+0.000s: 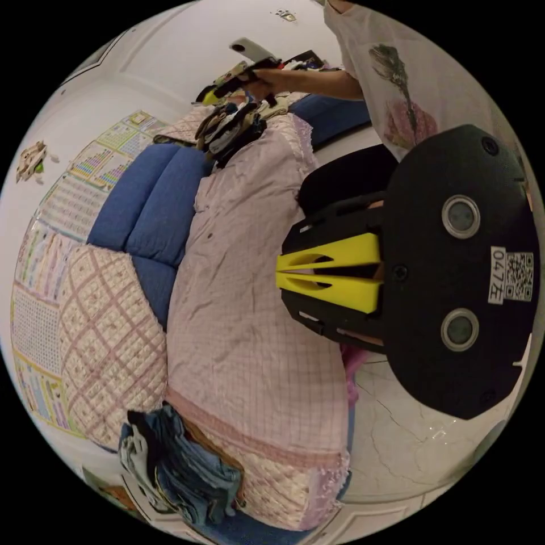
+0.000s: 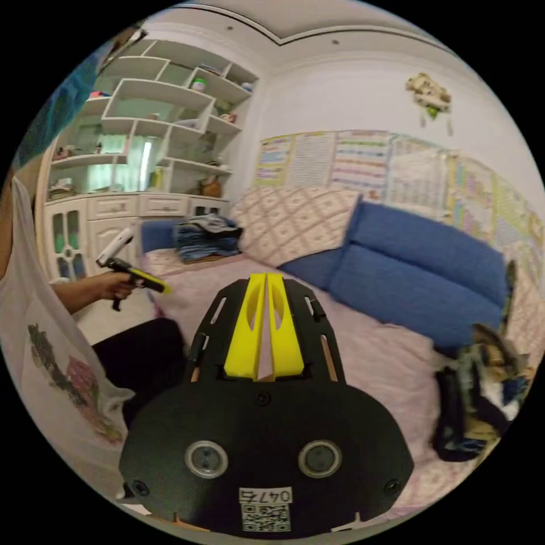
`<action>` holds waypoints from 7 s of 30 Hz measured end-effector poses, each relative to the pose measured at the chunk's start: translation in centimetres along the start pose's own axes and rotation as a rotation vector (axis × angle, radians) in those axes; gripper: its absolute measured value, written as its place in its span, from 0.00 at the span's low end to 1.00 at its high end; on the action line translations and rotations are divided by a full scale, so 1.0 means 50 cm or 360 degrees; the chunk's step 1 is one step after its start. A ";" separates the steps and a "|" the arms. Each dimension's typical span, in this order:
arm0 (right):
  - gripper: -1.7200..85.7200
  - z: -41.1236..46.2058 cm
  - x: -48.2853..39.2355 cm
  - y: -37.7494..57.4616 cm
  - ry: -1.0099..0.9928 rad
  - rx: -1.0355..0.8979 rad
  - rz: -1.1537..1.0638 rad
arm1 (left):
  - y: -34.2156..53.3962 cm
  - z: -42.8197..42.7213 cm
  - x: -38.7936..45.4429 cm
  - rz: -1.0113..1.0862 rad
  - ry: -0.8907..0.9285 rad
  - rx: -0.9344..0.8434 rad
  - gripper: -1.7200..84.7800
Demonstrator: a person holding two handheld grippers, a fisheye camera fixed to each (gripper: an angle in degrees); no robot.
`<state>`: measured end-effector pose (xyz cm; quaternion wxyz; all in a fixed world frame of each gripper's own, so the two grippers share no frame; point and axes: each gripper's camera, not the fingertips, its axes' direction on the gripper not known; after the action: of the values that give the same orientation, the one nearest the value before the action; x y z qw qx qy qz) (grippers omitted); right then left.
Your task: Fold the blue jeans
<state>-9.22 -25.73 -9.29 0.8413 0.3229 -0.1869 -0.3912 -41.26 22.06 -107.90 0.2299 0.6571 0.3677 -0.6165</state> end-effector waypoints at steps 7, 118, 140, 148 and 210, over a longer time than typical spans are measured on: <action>0.01 0.478 -0.226 0.085 -0.1072 -0.0108 0.0443 | -0.300 -0.068 -0.106 -0.0105 -0.0346 0.0107 0.04; 0.05 1.005 -0.685 -0.712 -0.0732 -0.0421 0.0774 | -0.970 -0.554 0.621 -0.0458 -0.0124 0.0269 0.10; 0.01 1.099 -0.765 -1.184 -0.0106 -0.0789 -0.0046 | -0.575 -1.053 0.069 -0.0620 0.0160 0.0478 0.03; 0.01 0.918 -0.689 -1.346 0.0241 -0.0545 -0.0202 | -0.426 -1.266 0.152 -0.0260 0.0350 0.0629 0.01; 0.04 0.396 0.094 0.113 0.0151 -0.0224 0.1788 | 0.721 -0.881 -0.214 0.0442 -0.0230 -0.0218 0.13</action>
<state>-14.49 -34.52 9.18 0.9472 0.1342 -0.2654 0.1200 14.97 30.70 -96.96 0.3831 0.6383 0.2971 -0.5979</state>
